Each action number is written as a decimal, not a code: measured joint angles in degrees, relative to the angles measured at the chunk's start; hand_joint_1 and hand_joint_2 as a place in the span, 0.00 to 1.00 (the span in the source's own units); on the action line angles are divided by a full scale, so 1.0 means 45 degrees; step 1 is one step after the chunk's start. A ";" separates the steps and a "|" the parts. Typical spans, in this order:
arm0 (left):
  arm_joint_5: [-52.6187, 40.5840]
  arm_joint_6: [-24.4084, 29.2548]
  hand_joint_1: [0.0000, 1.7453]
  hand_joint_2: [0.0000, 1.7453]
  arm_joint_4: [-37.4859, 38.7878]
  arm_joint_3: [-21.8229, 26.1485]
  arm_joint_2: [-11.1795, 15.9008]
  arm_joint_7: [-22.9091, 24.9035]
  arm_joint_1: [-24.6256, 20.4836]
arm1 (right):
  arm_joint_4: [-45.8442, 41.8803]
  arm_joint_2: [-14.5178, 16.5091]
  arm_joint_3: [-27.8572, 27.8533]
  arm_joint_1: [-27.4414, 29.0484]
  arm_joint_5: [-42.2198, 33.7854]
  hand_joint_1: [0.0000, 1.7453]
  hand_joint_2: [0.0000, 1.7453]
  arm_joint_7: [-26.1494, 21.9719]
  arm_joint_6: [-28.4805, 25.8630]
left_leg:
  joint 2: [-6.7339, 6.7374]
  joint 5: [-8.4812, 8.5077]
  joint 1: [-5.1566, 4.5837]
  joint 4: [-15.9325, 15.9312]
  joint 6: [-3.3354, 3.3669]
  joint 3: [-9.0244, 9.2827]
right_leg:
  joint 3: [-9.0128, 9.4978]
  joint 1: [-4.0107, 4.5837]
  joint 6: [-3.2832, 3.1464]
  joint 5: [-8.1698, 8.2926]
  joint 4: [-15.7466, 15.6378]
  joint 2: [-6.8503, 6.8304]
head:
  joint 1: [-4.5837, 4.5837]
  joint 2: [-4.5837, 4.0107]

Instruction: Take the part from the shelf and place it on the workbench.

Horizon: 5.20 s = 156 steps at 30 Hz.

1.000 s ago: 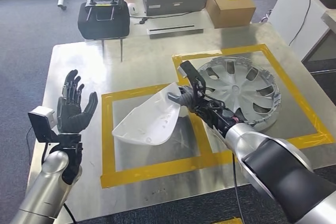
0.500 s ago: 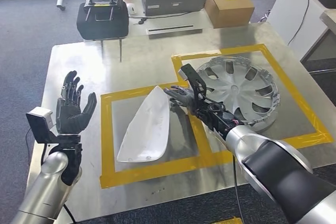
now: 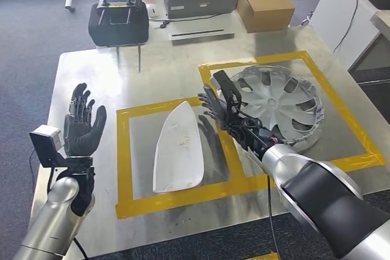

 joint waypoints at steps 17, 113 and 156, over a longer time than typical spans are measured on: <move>-0.0820 0.0660 0.00 0.00 -0.0253 0.0028 0.0151 -0.0046 0.0370 | -0.2375 0.0284 -0.1193 -0.0479 -0.0750 0.00 0.00 -0.3552 0.1775 | -0.0012 -0.0001 0.0000 -0.0007 -0.0002 0.0035 | 0.0048 0.0008 -0.0020 -0.0015 0.0007 -0.0014 | -0.0027 0.0000; -0.1211 0.1173 0.00 0.00 -0.2652 0.0209 0.0679 0.0755 0.1622 | -1.6115 -0.0878 -0.2205 0.6109 -0.2894 0.00 0.00 0.0648 0.0004 | 0.0080 -0.0434 -0.0148 -0.0180 0.0372 0.0741 | -0.1710 0.0218 -0.0262 -0.0969 0.3837 0.0023 | 0.0196 0.0000; -0.1218 0.1280 0.00 0.00 -0.2793 0.0219 0.0781 0.0928 0.1528 | -1.6286 -0.0913 -0.2168 0.6041 -0.2891 0.00 0.00 0.0582 0.0250 | 0.0053 -0.2206 -0.0009 0.3076 -0.0456 -0.0924 | -0.0272 0.0237 -0.0805 0.0683 -0.0023 -0.0093 | -0.0009 0.0000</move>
